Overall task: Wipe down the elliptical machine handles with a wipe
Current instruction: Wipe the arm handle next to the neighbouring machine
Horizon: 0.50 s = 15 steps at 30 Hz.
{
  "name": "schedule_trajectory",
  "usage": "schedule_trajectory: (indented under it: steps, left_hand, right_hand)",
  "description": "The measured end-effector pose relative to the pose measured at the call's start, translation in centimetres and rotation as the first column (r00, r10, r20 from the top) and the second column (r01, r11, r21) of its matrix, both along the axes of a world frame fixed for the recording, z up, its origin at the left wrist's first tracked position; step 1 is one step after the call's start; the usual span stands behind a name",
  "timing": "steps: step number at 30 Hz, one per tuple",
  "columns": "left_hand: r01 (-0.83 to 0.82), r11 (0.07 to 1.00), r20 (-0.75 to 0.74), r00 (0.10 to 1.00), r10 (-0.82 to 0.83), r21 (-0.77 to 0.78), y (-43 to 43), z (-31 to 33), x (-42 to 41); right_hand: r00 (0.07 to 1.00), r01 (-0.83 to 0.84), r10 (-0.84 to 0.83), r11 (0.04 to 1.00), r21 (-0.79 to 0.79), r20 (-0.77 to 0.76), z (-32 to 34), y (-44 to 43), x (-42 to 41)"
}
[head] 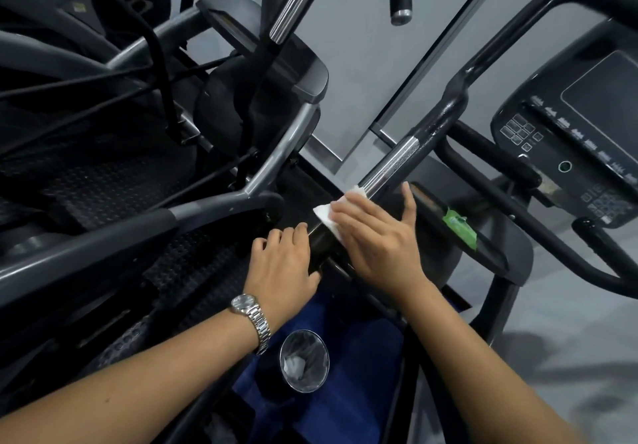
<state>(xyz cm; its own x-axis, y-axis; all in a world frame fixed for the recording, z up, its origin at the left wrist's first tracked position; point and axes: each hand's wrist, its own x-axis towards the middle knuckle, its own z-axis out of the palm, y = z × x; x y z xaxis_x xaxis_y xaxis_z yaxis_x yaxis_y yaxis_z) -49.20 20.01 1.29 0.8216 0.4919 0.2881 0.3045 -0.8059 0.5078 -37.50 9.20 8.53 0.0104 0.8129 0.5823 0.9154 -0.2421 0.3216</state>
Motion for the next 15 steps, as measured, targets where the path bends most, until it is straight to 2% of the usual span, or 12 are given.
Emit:
schedule_trajectory:
  steps: [4,8,10,13,15]
  left_hand:
    - [-0.012,1.0,0.006,1.0,0.012,0.003,0.1,-0.1,0.1]
    - [0.005,1.0,-0.017,1.0,-0.006,-0.013,0.0,0.0,0.0]
    - [0.004,1.0,-0.004,1.0,-0.004,-0.006,0.0,0.1,0.1]
    - [0.003,1.0,-0.004,1.0,-0.003,-0.004,0.1,0.0,0.1]
    - [0.001,1.0,-0.016,1.0,-0.001,-0.004,0.1,0.0,0.1]
  right_hand:
    - [0.992,0.129,-0.126,0.983,0.127,-0.031,1.3,1.4,0.9]
    - [1.0,0.025,-0.025,0.999,0.02,0.002,-0.5,1.2,-0.4]
    - [0.999,0.041,-0.042,0.997,0.072,0.013,-0.1,0.4,0.8]
    - [0.987,0.131,-0.104,0.959,0.252,-0.118,-0.1,0.7,1.8]
    - [0.968,0.153,-0.083,0.945,0.29,-0.239,-1.8,1.1,0.5]
